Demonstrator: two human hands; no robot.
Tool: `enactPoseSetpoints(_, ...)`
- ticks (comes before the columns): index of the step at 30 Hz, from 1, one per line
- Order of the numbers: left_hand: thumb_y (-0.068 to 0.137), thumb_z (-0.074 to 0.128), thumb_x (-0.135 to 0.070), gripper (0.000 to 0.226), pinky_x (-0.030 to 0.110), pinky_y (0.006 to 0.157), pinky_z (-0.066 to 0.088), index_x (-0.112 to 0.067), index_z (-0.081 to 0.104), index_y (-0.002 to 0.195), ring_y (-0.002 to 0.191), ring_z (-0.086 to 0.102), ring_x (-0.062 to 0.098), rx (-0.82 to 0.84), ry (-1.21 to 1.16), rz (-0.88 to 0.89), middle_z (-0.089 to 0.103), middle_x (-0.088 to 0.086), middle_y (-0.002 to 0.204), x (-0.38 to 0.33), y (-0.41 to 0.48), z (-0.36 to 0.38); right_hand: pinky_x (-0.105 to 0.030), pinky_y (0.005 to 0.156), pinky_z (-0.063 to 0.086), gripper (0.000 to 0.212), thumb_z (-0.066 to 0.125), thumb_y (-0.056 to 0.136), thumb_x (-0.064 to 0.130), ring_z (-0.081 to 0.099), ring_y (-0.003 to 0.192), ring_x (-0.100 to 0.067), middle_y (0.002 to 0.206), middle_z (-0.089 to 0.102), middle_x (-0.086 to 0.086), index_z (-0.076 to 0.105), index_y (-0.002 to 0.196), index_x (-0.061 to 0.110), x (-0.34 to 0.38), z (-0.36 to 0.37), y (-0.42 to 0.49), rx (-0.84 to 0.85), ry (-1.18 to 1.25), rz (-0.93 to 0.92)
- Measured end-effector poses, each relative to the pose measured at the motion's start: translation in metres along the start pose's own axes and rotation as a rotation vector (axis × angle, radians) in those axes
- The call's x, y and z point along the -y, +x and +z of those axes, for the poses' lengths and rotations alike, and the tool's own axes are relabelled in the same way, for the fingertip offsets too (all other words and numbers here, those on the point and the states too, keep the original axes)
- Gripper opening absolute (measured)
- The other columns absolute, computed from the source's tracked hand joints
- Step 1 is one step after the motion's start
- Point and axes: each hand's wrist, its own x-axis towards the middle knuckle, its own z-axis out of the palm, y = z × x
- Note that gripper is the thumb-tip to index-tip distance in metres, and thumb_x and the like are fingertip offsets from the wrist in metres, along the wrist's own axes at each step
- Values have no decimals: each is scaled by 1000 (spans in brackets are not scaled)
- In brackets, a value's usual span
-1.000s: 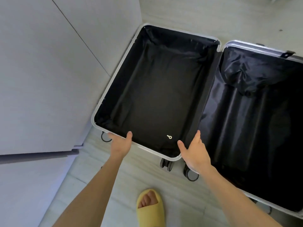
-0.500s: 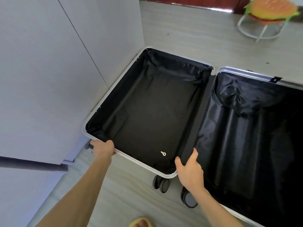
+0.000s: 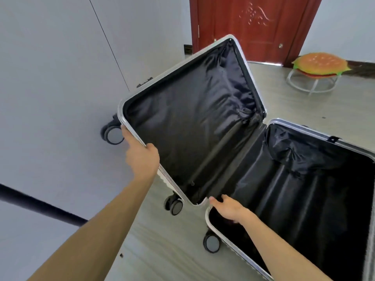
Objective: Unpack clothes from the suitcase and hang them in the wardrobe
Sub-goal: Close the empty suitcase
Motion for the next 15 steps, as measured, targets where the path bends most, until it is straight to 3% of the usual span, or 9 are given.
enactPoseSetpoints(2,94,48,-2,86,41,79,47,-33,0,158,78,52,25,8,-48,81,53,7,95,-27,2,-2,-38,109,40,84,41,93,68,44,133,-25,149,43,-5,23,155,15,4,-15,-10,-22,140,-71)
enactPoseSetpoints(4,93,47,2,89,36,70,47,-38,0,157,68,54,21,12,-115,145,57,9,90,-51,1,1,-37,104,44,80,46,91,67,52,121,-20,132,54,-1,30,152,18,10,-36,-25,-71,311,-122)
enactPoseSetpoints(7,90,46,6,95,42,67,56,-45,0,155,67,61,28,33,-175,222,61,9,82,-72,-9,9,-35,93,49,62,47,92,65,59,109,-15,122,61,1,46,137,23,27,-77,-50,-131,542,-216)
enactPoseSetpoints(9,90,47,5,97,46,69,58,-52,-2,152,66,62,29,61,-198,268,59,3,78,-78,-24,14,-40,98,49,55,46,92,65,60,109,-15,126,62,1,50,130,25,38,-109,-71,-191,701,-296)
enactPoseSetpoints(13,88,47,4,97,50,66,57,-57,1,149,62,60,27,112,-224,352,58,-5,74,-73,-63,17,-42,100,49,67,38,92,70,62,112,-17,126,64,1,46,139,23,57,-150,-114,-279,986,-421)
enactPoseSetpoints(15,88,49,1,95,44,70,58,-54,4,150,67,63,18,158,-265,369,65,-2,91,-73,-86,10,-42,99,50,72,38,89,74,64,111,-17,126,64,2,42,143,26,63,-166,-138,-333,1056,-502)
